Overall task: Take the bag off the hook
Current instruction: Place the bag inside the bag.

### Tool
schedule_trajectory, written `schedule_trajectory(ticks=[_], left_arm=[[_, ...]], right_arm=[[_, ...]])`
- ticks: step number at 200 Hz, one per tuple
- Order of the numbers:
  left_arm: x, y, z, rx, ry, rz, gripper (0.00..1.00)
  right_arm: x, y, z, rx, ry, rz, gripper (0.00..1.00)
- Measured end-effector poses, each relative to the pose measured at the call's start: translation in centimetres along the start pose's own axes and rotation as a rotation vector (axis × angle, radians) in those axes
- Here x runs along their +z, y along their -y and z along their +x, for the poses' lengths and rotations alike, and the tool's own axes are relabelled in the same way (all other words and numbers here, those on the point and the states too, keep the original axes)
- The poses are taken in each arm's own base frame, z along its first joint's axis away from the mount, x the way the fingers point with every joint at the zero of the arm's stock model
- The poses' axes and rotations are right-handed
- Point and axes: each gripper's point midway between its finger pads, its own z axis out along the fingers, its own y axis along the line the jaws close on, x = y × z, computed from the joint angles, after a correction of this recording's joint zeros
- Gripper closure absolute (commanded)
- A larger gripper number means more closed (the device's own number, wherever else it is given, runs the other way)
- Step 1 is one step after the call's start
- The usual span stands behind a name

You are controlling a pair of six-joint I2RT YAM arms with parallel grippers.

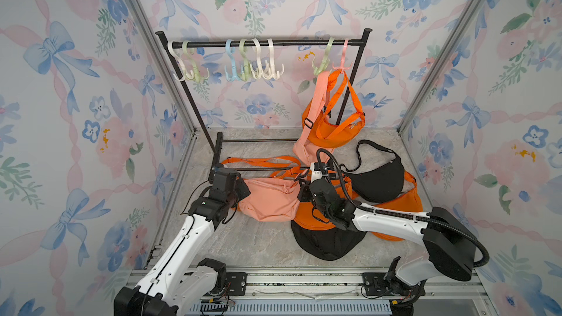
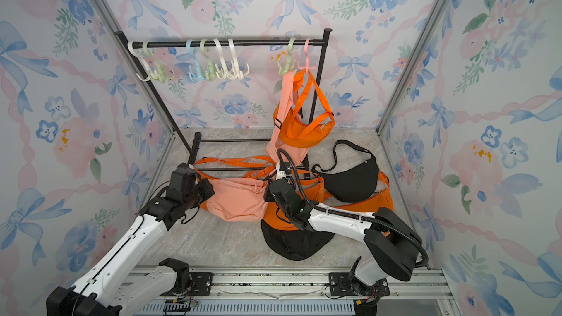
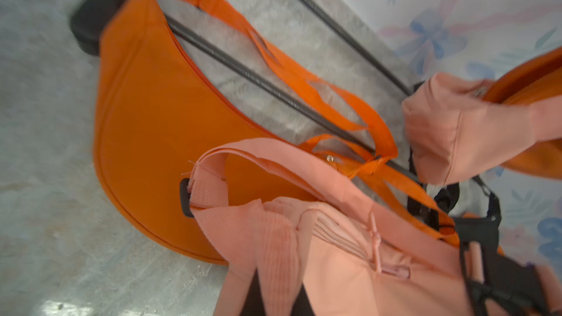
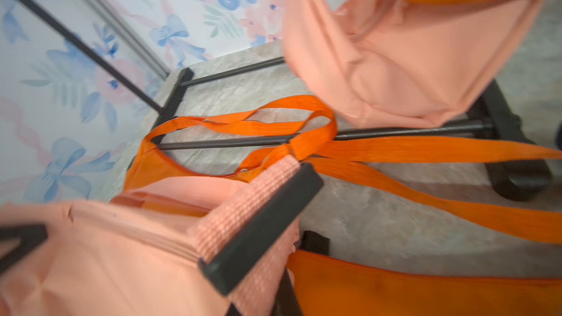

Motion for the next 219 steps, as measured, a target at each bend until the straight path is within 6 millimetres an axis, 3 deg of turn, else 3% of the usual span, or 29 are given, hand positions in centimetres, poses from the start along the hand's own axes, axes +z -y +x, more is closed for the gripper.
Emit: schedule_trajectory(ticks=[21,32,47,87,118,132,143,150,158,174,181,198,219], left_arm=[[-3.6,-0.9,-4.7,-0.026,0.171,-0.033,0.95],[-4.5,-1.8,-5.8,-0.029,0.218,-0.066,0.95],[-4.3,-3.4,-6.1,-0.034,0.233,-0.134,0.94],[-1.8,-8.7,-4.7,-0.045,0.19,-0.326,0.93],[0.2,-10.6,-4.6,-0.076,0.187,-0.359,0.93],[1.6,-11.4,-4.2,-0.088,0.17,-0.364,0.93],[2.8,-12.2,-3.7,-0.1,0.145,-0.381,0.9],[3.4,-12.8,-3.4,-0.11,0.129,-0.392,0.84],[4.0,-13.4,-3.2,-0.131,0.114,-0.404,0.7],[4.7,-14.1,-3.0,-0.155,0.098,-0.413,0.28],[4.8,-14.1,-3.1,-0.165,0.101,-0.409,0.17],[4.5,-13.6,-3.5,-0.178,0.121,-0.379,0.05],[3.4,-12.5,-4.6,-0.176,0.168,-0.329,0.02]], right_arm=[[-1.3,-4.9,-0.9,-0.099,0.019,-0.109,0.99],[-1.7,-6.8,-1.0,-0.13,0.021,-0.153,0.98],[-1.1,-8.4,-0.5,-0.151,0.003,-0.189,0.96],[2.8,-8.5,5.2,-0.209,-0.134,-0.19,0.96],[4.2,-7.6,8.0,-0.215,-0.206,-0.186,0.93],[4.5,-7.2,7.9,-0.199,-0.214,-0.183,0.84],[4.8,-6.7,7.6,-0.174,-0.217,-0.176,0.67],[5.1,-6.4,7.4,-0.161,-0.22,-0.171,0.55],[5.3,-6.0,7.3,-0.146,-0.223,-0.167,0.43],[5.6,-5.3,7.1,-0.118,-0.231,-0.16,0.27],[5.7,-4.9,7.1,-0.108,-0.235,-0.153,0.23],[5.3,-3.9,7.4,-0.113,-0.246,-0.131,0.19],[3.8,-3.2,6.6,-0.139,-0.24,-0.113,0.17]])
